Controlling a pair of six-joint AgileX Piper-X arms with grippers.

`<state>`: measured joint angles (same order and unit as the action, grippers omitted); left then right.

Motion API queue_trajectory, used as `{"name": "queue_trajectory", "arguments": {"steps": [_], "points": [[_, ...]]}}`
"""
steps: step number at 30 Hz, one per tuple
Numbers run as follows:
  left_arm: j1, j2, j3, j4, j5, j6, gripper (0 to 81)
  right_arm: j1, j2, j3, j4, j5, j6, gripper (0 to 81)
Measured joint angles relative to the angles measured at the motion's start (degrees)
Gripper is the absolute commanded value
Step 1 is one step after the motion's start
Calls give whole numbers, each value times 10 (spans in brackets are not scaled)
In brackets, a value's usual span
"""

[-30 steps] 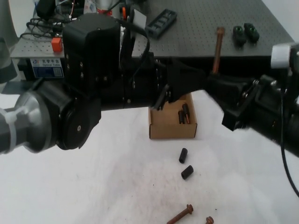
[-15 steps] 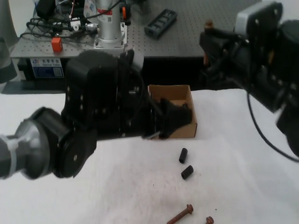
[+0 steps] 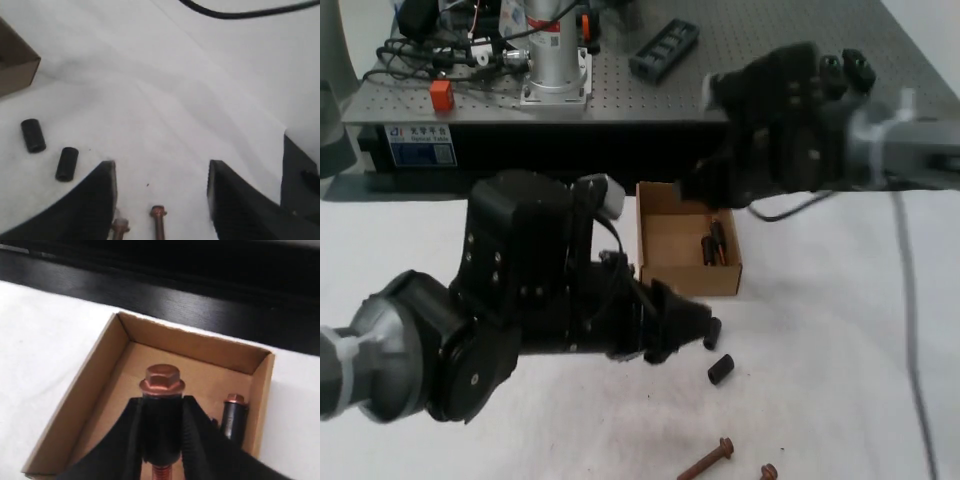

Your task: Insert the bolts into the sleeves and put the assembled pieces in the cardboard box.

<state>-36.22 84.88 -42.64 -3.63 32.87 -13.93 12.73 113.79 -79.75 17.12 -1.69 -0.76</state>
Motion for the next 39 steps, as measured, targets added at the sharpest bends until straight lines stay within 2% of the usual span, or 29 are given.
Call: {"name": "queue_trajectory", "arguments": {"steps": [2, 6, 7, 9, 12, 14, 21, 26, 31, 36, 39], "points": [[-29, 5, -40, 139, -69, 111, 400, 5, 33, -31, 28, 9, 8, 15], [-48, 31, -92, 212, -98, 169, 400, 6, 93, -90, 79, 21, 8, 1], [-49, 33, -92, 216, -99, 172, 400, 4, 104, -104, 95, 23, 8, 27], [-58, 56, -125, 257, -110, 197, 393, 3, 107, -108, 100, 21, 13, 116], [-72, 108, -182, 323, -124, 240, 361, -7, 104, -114, 106, 0, 28, 321], [-77, 126, -201, 345, -128, 252, 347, -14, 95, -114, 107, -18, 39, 397], [-99, 202, -284, 419, -174, 300, 347, -40, 13, -114, 115, -40, 48, 326], [-107, 253, -333, 465, -182, 315, 347, -57, -59, -117, 121, -47, 48, 326], [-117, 296, -380, 505, -184, 325, 347, -63, -79, -117, 135, -48, 48, 326], [-145, 320, -394, 514, -186, 335, 347, -68, -100, -117, 166, -51, 48, 326], [-157, 325, -397, 519, -223, 344, 315, -70, -111, -117, 181, -53, 48, 326]]}}
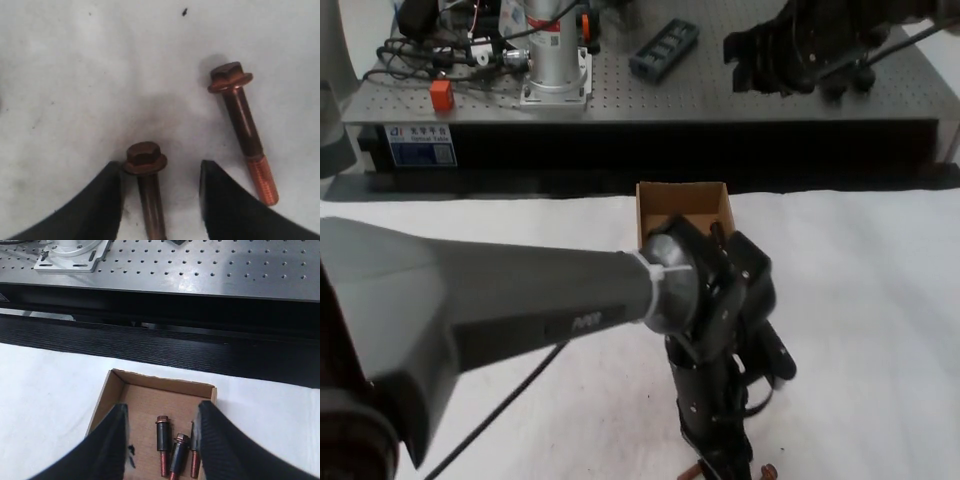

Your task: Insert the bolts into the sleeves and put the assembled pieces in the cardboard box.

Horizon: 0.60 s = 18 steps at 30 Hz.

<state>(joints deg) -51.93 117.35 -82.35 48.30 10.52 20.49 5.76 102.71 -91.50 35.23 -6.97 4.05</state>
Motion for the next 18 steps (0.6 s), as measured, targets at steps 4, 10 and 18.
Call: {"name": "queue_trajectory", "arguments": {"steps": [4, 10, 18], "points": [[-4, 4, -5, 2, -32, 4, 170, 0, -16, 0, 15, 0, 0, 326], [-4, -1, -8, 22, -100, -42, 7, 0, -61, 50, 18, -6, 0, 326], [92, -157, 138, 0, -137, -153, 7, 5, -102, 161, 87, -12, -7, 326]]}}
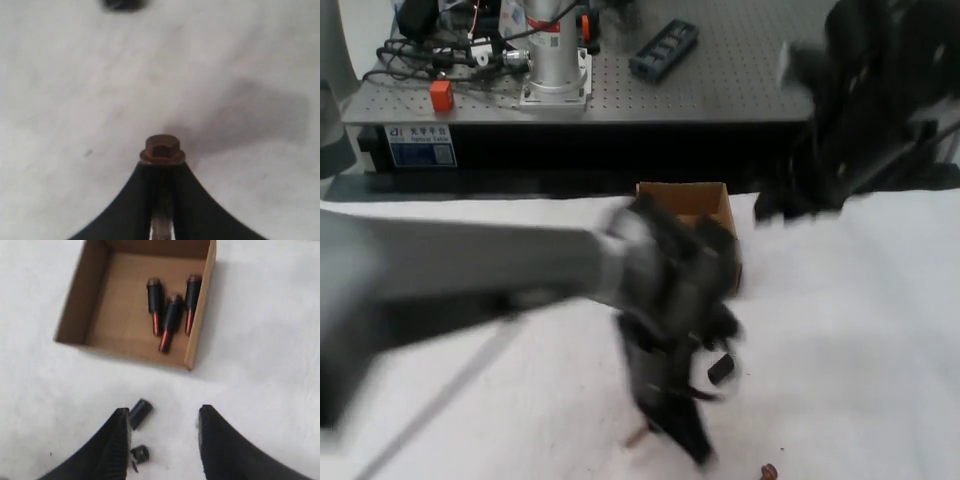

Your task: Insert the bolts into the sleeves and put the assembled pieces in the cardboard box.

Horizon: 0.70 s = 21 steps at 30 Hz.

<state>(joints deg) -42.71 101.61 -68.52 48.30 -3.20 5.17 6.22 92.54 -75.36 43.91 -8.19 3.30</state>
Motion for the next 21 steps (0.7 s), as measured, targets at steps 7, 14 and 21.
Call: {"name": "queue_trajectory", "arguments": {"steps": [7, 14, 21], "points": [[44, -154, 132, -51, 5, -27, 7, 77, 67, 38, 11, 15, 14, 373], [52, -236, 185, -58, 6, -33, 7, 105, 173, 38, -40, 40, 77, 373], [52, -242, 188, -52, 7, -33, 7, 105, 199, 38, -79, 54, 107, 302]]}}
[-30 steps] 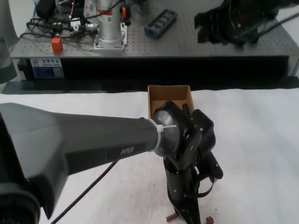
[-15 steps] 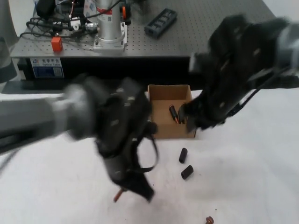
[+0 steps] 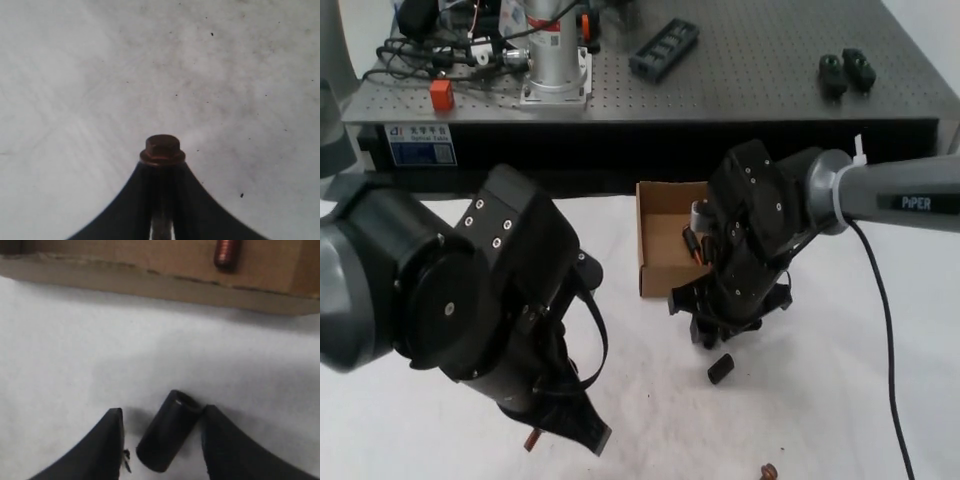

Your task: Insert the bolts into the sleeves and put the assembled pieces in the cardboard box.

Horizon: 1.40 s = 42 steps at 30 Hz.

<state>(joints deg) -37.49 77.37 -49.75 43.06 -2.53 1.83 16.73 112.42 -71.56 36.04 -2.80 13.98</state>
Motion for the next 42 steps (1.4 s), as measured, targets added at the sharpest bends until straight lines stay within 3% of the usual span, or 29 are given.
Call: {"name": "queue_trajectory", "arguments": {"steps": [9, 19, 25, 29, 30, 32, 34, 42], "points": [[0, 0, 0, 3, 0, 0, 7, 0, 4, 0, 3, 4, -19, 0], [1, -13, 4, -96, 109, -80, 7, -11, -30, 10, -7, -79, -45, 15], [1, -58, 3, -263, 189, -156, 7, -73, -237, 95, -55, -175, -95, 15], [1, -58, 24, -533, 301, -282, 7, -102, -448, 235, -116, -289, -104, 15], [1, -58, 30, -562, 310, -300, 7, -96, -511, 291, -136, -331, -99, 15], [1, -58, 38, -599, 322, -331, 7, -90, -539, 322, -145, -348, -91, 15], [1, -58, 45, -623, 343, -358, 7, -48, -617, 433, -212, -390, -47, 15], [1, -58, 53, -631, 387, -380, 7, 30, -611, 488, -439, -362, 41, 15]]}}
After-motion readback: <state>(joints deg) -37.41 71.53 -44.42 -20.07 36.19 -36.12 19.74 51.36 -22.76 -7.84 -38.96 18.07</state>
